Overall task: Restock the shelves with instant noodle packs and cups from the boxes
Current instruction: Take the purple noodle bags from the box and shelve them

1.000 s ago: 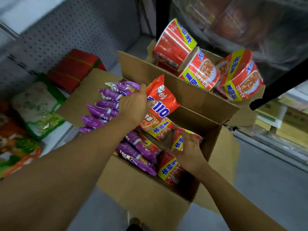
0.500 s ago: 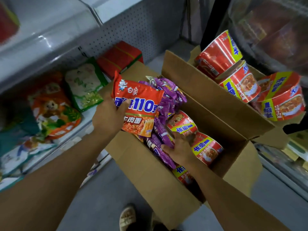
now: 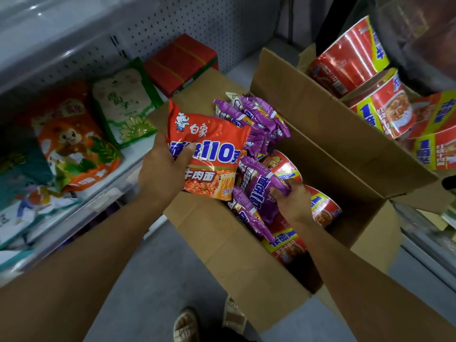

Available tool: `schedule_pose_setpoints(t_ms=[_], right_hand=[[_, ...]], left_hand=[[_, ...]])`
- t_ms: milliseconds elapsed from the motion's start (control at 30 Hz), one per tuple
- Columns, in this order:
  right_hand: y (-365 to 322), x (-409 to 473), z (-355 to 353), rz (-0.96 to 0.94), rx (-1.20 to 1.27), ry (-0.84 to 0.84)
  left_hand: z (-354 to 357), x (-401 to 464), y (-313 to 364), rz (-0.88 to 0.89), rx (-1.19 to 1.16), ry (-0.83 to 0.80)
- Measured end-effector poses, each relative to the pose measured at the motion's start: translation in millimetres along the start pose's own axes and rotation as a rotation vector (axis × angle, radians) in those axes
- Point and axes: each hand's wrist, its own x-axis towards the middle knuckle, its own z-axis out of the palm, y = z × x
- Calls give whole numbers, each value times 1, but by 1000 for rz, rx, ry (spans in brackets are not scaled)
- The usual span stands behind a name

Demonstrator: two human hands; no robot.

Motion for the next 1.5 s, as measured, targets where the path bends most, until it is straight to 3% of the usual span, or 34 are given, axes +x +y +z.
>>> schedule_pose_setpoints(t_ms=[233, 533, 700, 867, 1067, 1267, 1500], right_hand=[[25, -17, 14, 122, 342, -67], [32, -6, 33, 184, 323, -156], [33, 0, 32, 194, 331, -69], [30, -8, 4, 111, 424, 22], [-1, -21, -55, -108, 296, 85], [-62, -20, -97, -231, 212, -77], [-135, 16, -61, -351, 54, -307]], left_hand=[[1, -1, -15, 12, -31, -26], [12, -5, -29, 15, -99, -49], [16, -7, -35, 3, -118, -46], [11, -10, -32, 0, -149, -46], [-7, -12, -18, -7, -164, -29], [-38, -8, -18, -66, -197, 20], [-74, -10, -38, -160, -208, 122]])
